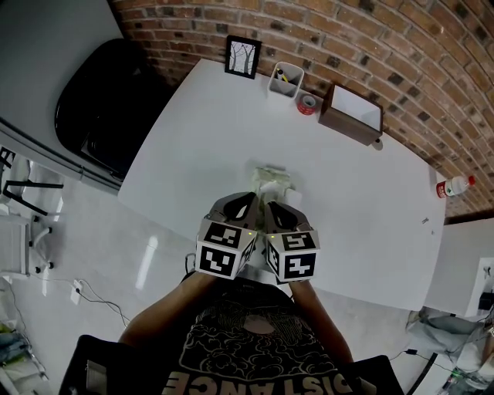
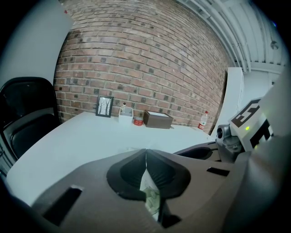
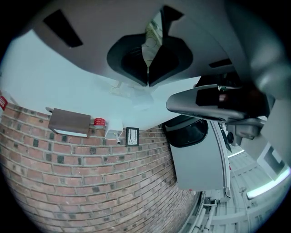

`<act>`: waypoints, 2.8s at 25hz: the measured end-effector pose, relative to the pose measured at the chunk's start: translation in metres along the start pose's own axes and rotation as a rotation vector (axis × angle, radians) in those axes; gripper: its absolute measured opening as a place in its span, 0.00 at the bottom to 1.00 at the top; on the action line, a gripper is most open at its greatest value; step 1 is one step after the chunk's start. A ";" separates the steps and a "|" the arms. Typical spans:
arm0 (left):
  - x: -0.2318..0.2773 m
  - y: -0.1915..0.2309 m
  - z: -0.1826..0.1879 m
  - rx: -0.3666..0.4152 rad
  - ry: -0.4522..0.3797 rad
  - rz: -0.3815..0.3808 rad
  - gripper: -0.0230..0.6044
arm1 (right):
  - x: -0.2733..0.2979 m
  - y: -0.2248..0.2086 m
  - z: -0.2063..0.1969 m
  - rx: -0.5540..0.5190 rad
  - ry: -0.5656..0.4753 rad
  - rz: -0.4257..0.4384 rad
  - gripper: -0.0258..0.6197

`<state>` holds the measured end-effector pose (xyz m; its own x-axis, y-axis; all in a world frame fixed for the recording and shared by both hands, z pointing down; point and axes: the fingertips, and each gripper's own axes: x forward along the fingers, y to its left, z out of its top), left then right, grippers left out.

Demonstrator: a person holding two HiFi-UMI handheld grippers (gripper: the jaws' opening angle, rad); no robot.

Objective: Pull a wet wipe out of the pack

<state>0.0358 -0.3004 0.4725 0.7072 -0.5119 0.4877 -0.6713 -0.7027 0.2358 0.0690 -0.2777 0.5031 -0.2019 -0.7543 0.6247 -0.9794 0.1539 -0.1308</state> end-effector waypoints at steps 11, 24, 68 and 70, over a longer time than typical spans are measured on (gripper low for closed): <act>-0.005 -0.003 0.005 -0.014 -0.010 0.007 0.06 | -0.006 0.002 0.009 -0.011 -0.019 0.015 0.08; -0.010 -0.007 0.009 -0.033 -0.024 0.013 0.06 | -0.017 0.002 0.022 -0.002 -0.055 0.023 0.07; -0.053 -0.096 -0.002 -0.046 -0.110 0.149 0.06 | -0.120 -0.001 0.015 -0.120 -0.180 0.131 0.07; -0.056 -0.102 -0.005 -0.051 -0.111 0.152 0.06 | -0.125 -0.001 0.011 -0.129 -0.178 0.134 0.07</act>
<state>0.0637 -0.1978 0.4253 0.6152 -0.6635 0.4258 -0.7805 -0.5887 0.2102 0.0952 -0.1899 0.4167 -0.3379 -0.8204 0.4612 -0.9383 0.3319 -0.0969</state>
